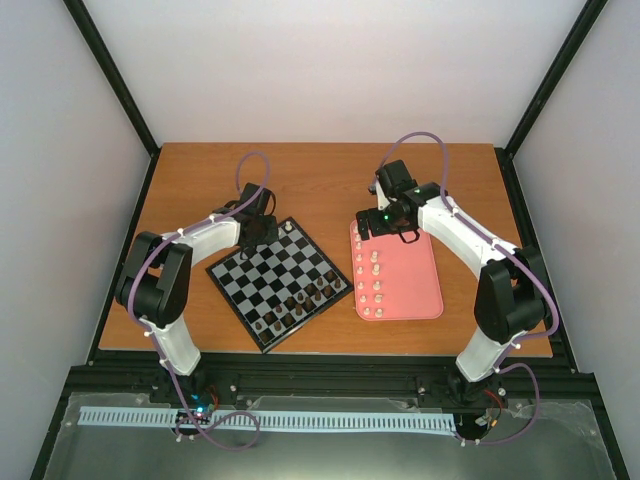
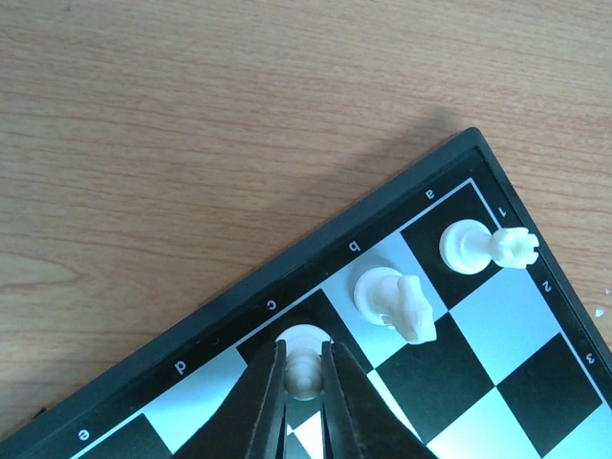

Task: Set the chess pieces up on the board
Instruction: Place the chess piece on the chessboard, then pick up the chess piece from the storage box.

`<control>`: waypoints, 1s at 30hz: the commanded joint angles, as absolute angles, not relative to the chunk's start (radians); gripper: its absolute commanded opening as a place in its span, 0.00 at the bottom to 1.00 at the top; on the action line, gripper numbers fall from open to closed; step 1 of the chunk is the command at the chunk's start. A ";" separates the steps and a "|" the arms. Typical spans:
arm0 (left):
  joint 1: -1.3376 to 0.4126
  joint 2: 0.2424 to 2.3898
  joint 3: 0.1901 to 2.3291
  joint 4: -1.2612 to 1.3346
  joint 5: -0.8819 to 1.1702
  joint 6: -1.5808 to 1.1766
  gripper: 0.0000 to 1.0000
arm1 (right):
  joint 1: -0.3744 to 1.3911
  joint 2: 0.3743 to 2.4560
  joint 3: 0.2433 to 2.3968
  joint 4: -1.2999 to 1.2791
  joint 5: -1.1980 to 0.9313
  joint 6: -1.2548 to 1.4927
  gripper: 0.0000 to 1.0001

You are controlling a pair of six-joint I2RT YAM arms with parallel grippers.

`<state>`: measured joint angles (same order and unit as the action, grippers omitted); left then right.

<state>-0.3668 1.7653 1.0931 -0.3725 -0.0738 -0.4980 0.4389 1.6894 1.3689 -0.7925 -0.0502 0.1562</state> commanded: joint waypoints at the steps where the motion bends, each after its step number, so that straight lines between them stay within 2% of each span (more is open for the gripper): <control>1: -0.377 1.765 1.098 -0.389 -0.064 -0.500 0.15 | 0.430 1.664 1.357 -0.779 -0.060 0.166 1.00; 7: -0.377 1.743 1.082 -0.402 -0.070 -0.495 0.37 | 0.430 1.665 1.359 -0.775 -0.068 0.170 1.00; 18: -0.377 1.651 1.086 -0.461 -0.046 -0.483 0.49 | 0.431 1.654 1.365 -0.783 -0.065 0.167 1.00; 25: -0.378 1.452 1.081 -0.601 -0.013 -0.467 0.69 | 0.427 1.669 1.357 -0.829 -0.039 0.183 1.00; 30: -0.377 1.349 1.102 -0.671 0.001 -0.438 0.83 | 0.423 1.709 1.339 -0.871 -0.030 0.187 0.93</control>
<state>-0.3679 1.4006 1.0752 -0.5804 -0.0185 -0.4698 0.4362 1.6894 1.3636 -0.8253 -0.0528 0.1715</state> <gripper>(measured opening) 0.790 0.959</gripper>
